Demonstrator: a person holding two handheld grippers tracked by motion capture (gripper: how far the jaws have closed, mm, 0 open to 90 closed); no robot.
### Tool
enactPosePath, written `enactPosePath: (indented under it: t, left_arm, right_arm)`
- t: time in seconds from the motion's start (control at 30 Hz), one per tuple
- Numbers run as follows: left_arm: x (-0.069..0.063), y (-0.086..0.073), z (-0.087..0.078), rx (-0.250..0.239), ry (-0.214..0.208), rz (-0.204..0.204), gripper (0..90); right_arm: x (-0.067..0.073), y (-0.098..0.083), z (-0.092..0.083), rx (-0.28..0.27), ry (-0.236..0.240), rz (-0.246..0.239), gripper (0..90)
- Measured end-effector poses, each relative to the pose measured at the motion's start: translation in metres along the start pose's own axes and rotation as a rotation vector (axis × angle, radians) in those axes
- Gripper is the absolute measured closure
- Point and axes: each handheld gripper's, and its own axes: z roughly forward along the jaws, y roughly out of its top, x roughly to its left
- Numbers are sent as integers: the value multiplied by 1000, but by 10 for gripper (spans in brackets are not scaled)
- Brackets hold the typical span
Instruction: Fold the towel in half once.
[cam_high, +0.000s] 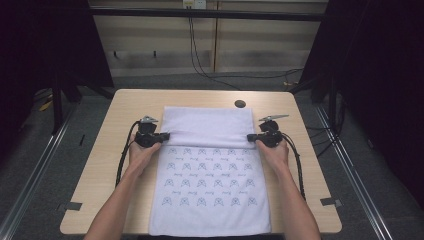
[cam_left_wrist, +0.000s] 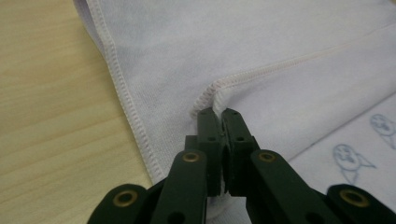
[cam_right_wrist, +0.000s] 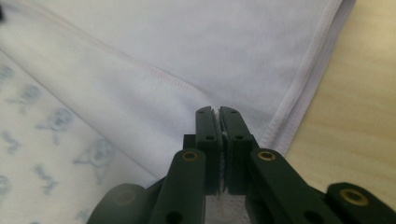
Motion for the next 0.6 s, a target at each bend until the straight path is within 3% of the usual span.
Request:
enactPosePath:
  t: [0.07, 0.13, 0.2, 0.27, 0.33, 0.43, 0.5, 0.6]
  left_arm:
    - [-3, 8, -13, -35, -35, 12, 875]
    - [-8, 16, -26, -63, -32, 37, 873]
    - [-12, 26, -45, -125, -67, 37, 873]
    - [-18, 33, -63, -145, -80, 39, 872]
    - [-23, 39, -82, -171, -122, 17, 872]
    - [-37, 43, -111, -205, -131, 50, 872]
    - [-46, 44, -129, -232, -158, 63, 872]
    - [-60, 42, -153, -251, -152, 109, 873]
  right_arm:
    - [-4, 6, -11, -63, 35, 25, 873]
    - [-4, 16, -26, -117, 49, 15, 873]
    - [-2, 27, -41, -171, 64, 6, 873]
    - [2, 36, -58, -222, 88, -3, 873]
    - [7, 43, -76, -269, 105, -22, 873]
    - [20, 49, -103, -314, 123, -75, 873]
    - [28, 50, -120, -329, 129, -110, 873]
    - [36, 47, -144, -350, 195, -129, 873]
